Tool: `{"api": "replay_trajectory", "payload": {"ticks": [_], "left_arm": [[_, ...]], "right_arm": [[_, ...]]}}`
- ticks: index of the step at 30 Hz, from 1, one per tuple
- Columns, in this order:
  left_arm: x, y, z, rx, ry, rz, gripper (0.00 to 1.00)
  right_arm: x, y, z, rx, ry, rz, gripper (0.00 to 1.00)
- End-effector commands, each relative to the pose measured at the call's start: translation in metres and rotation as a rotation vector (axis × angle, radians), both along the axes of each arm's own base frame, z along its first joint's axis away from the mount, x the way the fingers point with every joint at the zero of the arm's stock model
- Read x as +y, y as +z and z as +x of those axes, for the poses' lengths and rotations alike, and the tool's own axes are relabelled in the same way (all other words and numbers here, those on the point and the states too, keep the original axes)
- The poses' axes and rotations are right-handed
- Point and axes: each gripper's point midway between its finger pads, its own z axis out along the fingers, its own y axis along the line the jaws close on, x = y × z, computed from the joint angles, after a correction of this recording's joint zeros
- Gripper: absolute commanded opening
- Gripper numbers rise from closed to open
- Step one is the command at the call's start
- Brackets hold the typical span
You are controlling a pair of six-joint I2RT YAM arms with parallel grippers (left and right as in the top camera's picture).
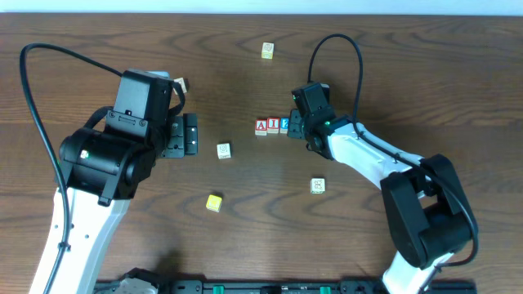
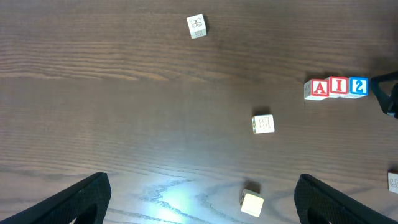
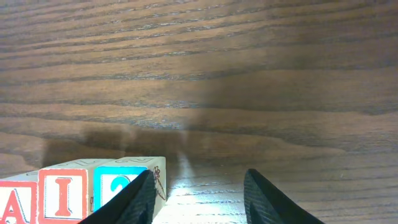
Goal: Spell out Ai2
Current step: 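Push the 2 block leftward against the I block with the right gripper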
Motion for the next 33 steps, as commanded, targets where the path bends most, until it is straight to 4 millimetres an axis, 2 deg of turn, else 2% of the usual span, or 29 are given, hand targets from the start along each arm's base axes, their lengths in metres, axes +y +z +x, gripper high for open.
{"api": "replay_trajectory", "payload": {"ticks": [1, 5, 10, 24, 29, 33], "left_arm": [[-0.001, 0.001, 0.000, -0.002, 0.012, -0.012, 0.95], [-0.001, 0.001, 0.000, -0.002, 0.012, -0.012, 0.95], [-0.001, 0.001, 0.000, -0.002, 0.012, -0.012, 0.95], [0.000, 0.001, 0.001, -0.003, 0.014, -0.009, 0.96], [0.000, 0.001, 0.001, -0.003, 0.014, -0.009, 0.95], [0.000, 0.001, 0.001, -0.003, 0.014, -0.009, 0.95]], "right_arm": [[0.002, -0.006, -0.003, 0.010, -0.001, -0.006, 0.49], [0.008, -0.005, -0.004, 0.006, 0.012, -0.006, 0.47], [0.007, -0.005, -0.003, 0.001, 0.009, -0.007, 0.51], [0.005, -0.004, -0.001, -0.007, 0.000, -0.015, 0.50], [0.011, 0.003, 0.002, -0.012, 0.018, 0.044, 0.50], [-0.007, 0.003, 0.002, -0.003, -0.023, 0.008, 0.49]]}}
